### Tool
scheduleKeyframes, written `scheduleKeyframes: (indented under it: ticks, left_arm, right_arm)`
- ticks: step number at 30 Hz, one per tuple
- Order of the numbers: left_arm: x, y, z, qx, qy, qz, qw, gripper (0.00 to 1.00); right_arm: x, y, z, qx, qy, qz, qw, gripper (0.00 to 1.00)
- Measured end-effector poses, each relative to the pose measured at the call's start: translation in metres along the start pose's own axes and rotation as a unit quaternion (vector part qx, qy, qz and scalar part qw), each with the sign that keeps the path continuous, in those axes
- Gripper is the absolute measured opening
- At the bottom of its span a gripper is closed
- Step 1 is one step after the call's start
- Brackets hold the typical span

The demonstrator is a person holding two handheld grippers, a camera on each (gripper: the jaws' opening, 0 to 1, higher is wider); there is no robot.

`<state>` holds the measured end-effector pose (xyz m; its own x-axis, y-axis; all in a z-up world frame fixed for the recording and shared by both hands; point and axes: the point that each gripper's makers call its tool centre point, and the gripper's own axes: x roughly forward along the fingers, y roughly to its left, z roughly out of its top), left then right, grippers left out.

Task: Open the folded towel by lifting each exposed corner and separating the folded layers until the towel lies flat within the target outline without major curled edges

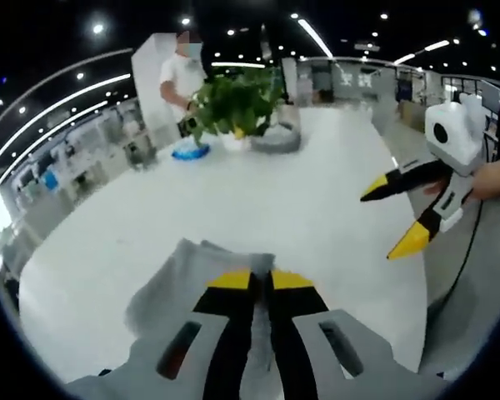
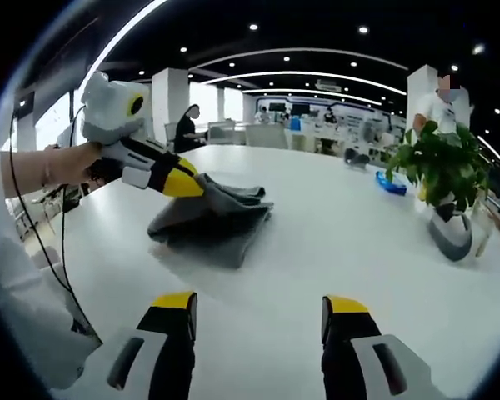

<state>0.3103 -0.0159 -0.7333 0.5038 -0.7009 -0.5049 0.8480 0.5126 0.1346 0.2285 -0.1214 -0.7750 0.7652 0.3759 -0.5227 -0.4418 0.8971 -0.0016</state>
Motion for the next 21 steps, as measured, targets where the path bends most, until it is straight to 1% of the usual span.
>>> scheduleKeyframes:
  ticks: [3,6,9,11,13,14,15,17,21]
  left_arm:
    - [-0.002,-0.002,0.003,-0.003,-0.003,0.0,1.0,0.05]
    - [-0.004,-0.004,0.006,-0.015,-0.01,-0.003,0.9998,0.05]
    - [-0.008,0.0,0.008,-0.032,-0.024,0.003,0.9992,0.05]
    - [-0.011,0.008,0.005,-0.066,-0.033,0.013,0.9972,0.05]
    - [-0.018,0.021,0.002,-0.111,-0.044,0.028,0.9924,0.05]
    - [-0.021,0.026,0.001,-0.117,-0.046,0.035,0.9914,0.05]
    - [-0.024,0.031,-0.002,-0.113,-0.045,0.041,0.9917,0.05]
    - [-0.031,0.04,-0.004,-0.115,-0.047,0.059,0.9906,0.04]
    - [-0.046,0.056,-0.008,-0.141,-0.058,0.085,0.9846,0.04]
  right_arm:
    - [0.0,0.002,0.001,-0.003,-0.001,0.004,1.0,0.58]
    - [0.0,0.003,0.001,-0.005,-0.001,0.005,1.0,0.57]
    - [0.0,0.003,0.002,-0.005,-0.002,0.005,1.0,0.57]
    - [0.0,0.003,0.002,-0.004,-0.001,0.007,1.0,0.57]
    - [0.001,0.005,0.001,-0.006,0.0,0.01,0.9999,0.57]
    - [0.001,0.005,0.001,-0.007,0.001,0.011,0.9999,0.57]
    - [0.001,0.006,0.0,-0.009,0.003,0.012,0.9999,0.57]
    - [0.002,0.007,0.0,-0.013,0.004,0.013,0.9998,0.57]
    - [0.002,0.007,0.0,-0.013,0.005,0.015,0.9998,0.57]
